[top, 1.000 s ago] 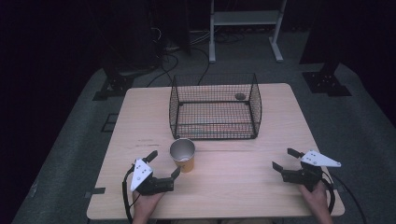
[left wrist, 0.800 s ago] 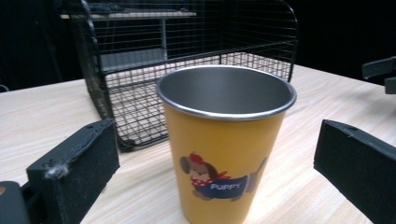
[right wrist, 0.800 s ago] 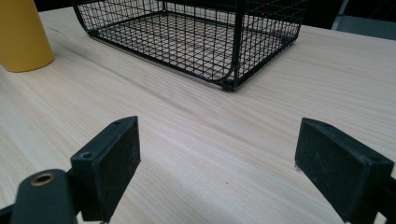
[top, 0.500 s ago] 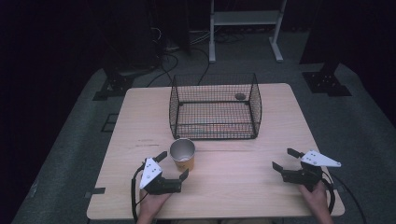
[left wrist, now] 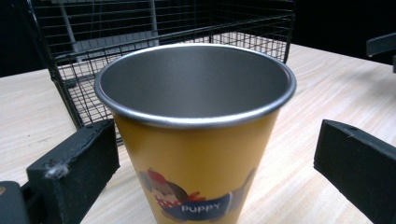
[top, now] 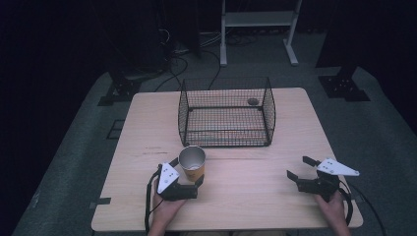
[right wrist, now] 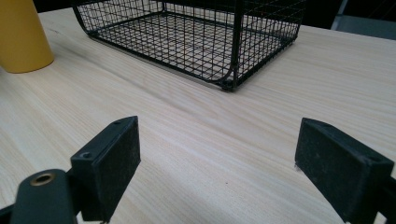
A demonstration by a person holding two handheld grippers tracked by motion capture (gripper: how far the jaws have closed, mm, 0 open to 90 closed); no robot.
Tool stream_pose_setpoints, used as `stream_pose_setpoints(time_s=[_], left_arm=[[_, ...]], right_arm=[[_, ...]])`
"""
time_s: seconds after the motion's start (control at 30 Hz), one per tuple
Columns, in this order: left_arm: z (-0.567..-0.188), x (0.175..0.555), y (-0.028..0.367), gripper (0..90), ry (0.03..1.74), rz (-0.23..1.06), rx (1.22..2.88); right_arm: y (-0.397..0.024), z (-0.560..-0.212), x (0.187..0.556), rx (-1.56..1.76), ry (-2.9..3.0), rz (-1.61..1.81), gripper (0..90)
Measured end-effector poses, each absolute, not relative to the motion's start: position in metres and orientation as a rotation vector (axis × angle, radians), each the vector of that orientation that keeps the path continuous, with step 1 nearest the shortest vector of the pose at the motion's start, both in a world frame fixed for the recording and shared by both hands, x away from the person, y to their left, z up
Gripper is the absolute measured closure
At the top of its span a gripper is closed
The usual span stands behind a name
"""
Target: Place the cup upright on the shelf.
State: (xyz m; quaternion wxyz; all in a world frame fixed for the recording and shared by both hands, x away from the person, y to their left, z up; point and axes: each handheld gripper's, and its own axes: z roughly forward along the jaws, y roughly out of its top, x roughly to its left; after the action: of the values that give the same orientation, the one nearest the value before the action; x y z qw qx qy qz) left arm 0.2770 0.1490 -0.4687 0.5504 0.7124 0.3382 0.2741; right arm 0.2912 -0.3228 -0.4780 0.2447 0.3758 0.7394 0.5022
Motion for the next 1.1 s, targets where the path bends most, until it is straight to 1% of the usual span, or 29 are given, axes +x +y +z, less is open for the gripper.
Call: stream_pose_setpoints(time_s=[0.2, 0.53, 0.6, 0.83, 0.97, 1.1], left_arm=[[-0.467, 0.284, 0.146, 0.0, 0.845, 0.653, 1.699], [-0.466, 0.29, 0.142, 0.2, 0.849, 0.625, 1.699], [-0.466, 0.29, 0.142, 3.6, 0.845, 0.625, 1.7], [-0.467, 0.294, 0.142, 6.3, 0.857, 0.63, 1.695], [-0.467, 0.294, 0.142, 13.7, 0.842, 0.622, 1.687], [-0.467, 0.293, 0.143, 14.3, 0.843, 0.622, 1.691]], right_arm=[[-0.323, -0.478, 0.291, 1.027, 2.018, 1.371, 13.1], [-0.323, -0.478, 0.291, 1.025, 2.018, 1.369, 13.1], [-0.323, -0.478, 0.291, 1.023, 2.019, 1.369, 13.1], [-0.323, -0.478, 0.291, 1.026, 2.019, 1.37, 13.1], [-0.323, -0.478, 0.291, 1.026, 2.018, 1.37, 13.1], [-0.322, -0.478, 0.291, 1.021, 2.019, 1.367, 13.1]])
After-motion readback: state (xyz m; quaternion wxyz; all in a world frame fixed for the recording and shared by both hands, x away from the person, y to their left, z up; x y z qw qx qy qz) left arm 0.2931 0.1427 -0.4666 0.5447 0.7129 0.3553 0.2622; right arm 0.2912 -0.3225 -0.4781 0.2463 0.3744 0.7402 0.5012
